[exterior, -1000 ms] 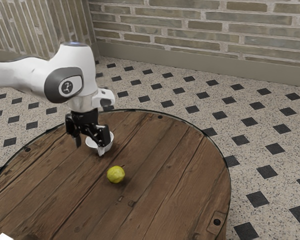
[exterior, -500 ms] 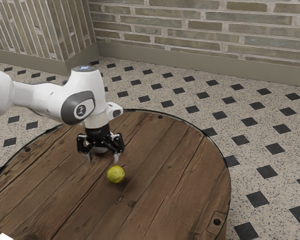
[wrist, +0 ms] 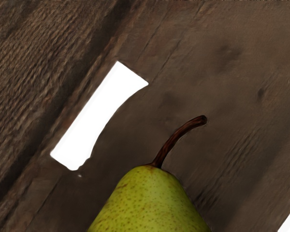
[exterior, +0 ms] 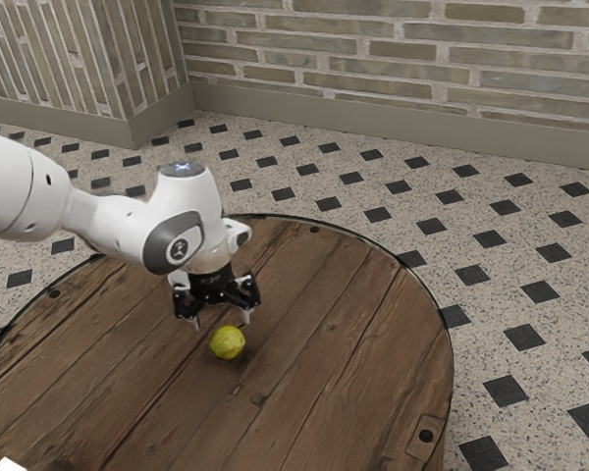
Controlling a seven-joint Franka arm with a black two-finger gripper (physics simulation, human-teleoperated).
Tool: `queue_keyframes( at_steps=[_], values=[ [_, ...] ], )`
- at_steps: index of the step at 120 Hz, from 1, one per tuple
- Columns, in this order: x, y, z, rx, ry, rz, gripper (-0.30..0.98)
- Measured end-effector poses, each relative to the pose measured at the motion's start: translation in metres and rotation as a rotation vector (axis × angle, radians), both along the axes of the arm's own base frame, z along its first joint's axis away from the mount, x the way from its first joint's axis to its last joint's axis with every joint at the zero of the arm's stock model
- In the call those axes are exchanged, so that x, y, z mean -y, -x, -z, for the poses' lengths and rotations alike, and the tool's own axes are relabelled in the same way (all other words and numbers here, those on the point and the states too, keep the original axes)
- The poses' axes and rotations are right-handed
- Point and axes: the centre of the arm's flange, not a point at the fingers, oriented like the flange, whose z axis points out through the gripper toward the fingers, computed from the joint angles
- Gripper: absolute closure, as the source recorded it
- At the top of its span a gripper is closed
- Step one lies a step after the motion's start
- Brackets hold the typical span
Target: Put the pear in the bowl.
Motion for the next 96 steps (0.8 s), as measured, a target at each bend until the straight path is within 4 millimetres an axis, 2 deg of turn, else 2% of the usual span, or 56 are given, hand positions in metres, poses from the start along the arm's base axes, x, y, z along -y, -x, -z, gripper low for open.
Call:
queue_keyframes(
  at_steps=[28,65,96],
  values=[
    [0.009,0.011,0.013,0.005,0.007,-0.039,0.0],
    [0.012,0.008,0.039,-0.018,0.013,-0.079,0.0],
    [0.01,0.007,0.039,-0.01,0.013,-0.102,0.21]
  ],
)
